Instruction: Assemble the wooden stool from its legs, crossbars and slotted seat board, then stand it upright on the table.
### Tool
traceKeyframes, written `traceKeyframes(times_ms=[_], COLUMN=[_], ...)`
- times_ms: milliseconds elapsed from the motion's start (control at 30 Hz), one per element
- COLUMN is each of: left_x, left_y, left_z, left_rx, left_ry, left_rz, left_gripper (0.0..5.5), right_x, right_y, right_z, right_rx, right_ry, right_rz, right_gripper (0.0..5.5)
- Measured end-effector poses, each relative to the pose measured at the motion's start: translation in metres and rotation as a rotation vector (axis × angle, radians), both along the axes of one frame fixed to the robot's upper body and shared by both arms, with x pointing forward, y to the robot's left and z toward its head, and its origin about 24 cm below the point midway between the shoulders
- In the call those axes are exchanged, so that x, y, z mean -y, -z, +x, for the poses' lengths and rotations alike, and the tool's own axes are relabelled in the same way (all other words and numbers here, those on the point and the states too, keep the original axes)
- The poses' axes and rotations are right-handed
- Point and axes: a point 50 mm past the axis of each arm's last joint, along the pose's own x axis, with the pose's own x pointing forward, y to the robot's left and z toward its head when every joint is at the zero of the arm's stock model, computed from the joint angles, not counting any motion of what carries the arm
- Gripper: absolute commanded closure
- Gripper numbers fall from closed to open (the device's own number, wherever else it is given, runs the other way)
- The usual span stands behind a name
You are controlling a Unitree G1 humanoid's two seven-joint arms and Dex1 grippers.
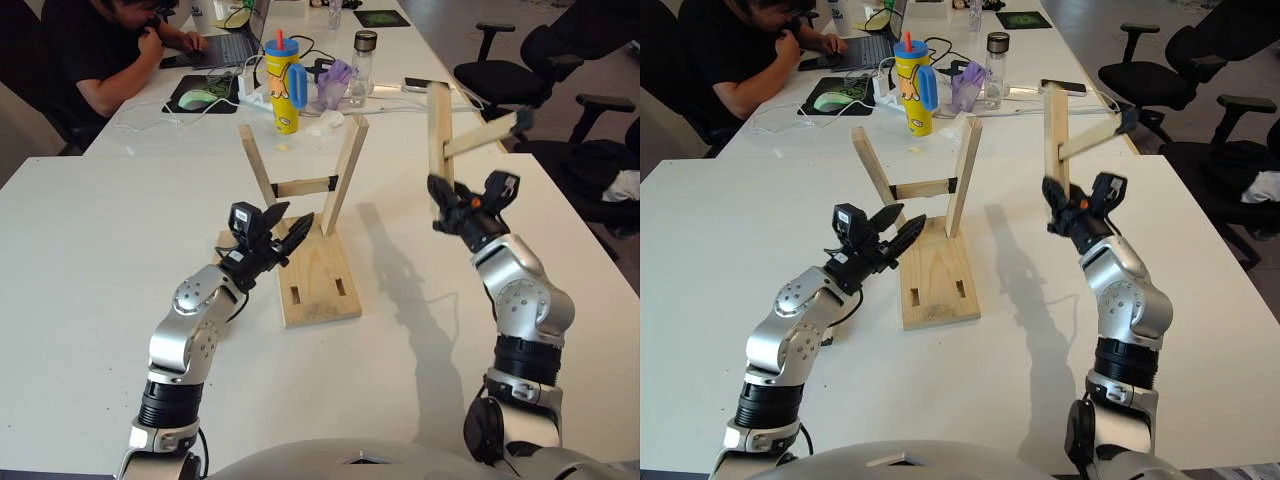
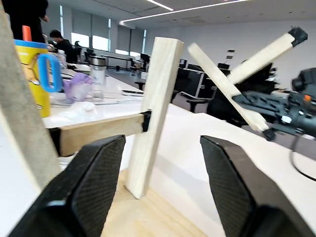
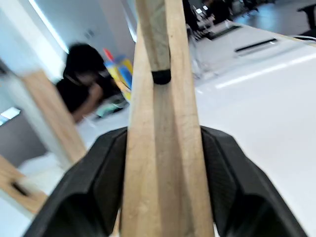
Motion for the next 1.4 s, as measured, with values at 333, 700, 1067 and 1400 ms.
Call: traceKeyframes(times_ms=[333,700,1067,1400], left_x=[-0.017,-0.026,-0.022,-0.016], left_y=[-0.030,-0.053,-0.061,-0.055], left_z=[-0.017,-0.016,-0.021,-0.024], left_rx=[-0.195,-0.278,-0.278,-0.309], left_ry=[0.368,0.539,0.597,0.608], left_rz=[-0.387,-0.537,-0.538,-0.508], left_gripper=[0.96,0.96,0.96,2.06], right_x=[-0.023,-0.017,-0.015,-0.018], right_y=[-0.051,-0.030,-0.021,-0.013], right_z=[-0.043,-0.071,-0.080,-0.088], right_rx=[0.033,-0.200,-0.252,-0.292], right_ry=[-0.782,-1.152,-1.211,-1.237], right_rz=[0.054,0.021,0.048,0.066], right_gripper=[3.44,3.44,3.44,3.44])
